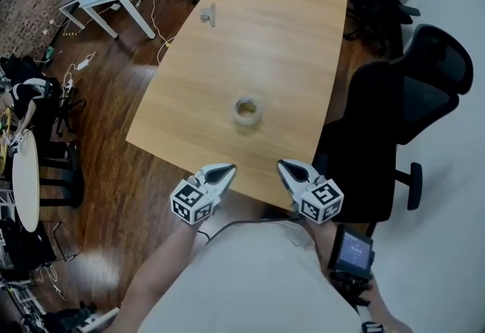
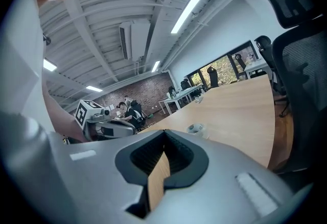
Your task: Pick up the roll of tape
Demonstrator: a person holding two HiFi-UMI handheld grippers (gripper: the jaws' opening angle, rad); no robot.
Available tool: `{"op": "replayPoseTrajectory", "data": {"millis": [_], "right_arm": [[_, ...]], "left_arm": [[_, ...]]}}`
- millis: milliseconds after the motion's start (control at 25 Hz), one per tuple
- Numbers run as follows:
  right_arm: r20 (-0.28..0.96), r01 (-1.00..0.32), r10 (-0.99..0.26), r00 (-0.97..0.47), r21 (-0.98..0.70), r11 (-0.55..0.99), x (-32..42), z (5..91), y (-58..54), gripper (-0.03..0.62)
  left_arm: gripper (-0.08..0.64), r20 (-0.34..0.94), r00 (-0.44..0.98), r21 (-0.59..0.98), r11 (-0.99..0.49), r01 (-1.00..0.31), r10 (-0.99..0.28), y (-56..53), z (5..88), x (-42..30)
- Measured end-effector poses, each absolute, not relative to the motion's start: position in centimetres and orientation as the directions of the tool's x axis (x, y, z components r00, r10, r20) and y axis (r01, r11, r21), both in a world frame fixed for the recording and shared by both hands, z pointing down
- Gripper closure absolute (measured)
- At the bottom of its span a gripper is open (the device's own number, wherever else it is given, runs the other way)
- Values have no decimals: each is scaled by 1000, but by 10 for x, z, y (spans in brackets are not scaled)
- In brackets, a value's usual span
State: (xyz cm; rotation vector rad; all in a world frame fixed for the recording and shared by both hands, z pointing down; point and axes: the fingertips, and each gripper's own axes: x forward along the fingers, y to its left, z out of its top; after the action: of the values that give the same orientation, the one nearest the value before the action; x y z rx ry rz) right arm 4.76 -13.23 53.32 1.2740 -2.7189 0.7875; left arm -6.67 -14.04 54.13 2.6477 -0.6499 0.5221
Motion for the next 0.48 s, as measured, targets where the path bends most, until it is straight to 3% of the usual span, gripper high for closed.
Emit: {"op": "replayPoseTrajectory", "data": {"millis": [480], "right_arm": [[250,-728,-713,-655,-463,506,77,546,-152,586]], "left_arm": [[555,501,794,239,-827,-508,-343,-161,551,-34]]}}
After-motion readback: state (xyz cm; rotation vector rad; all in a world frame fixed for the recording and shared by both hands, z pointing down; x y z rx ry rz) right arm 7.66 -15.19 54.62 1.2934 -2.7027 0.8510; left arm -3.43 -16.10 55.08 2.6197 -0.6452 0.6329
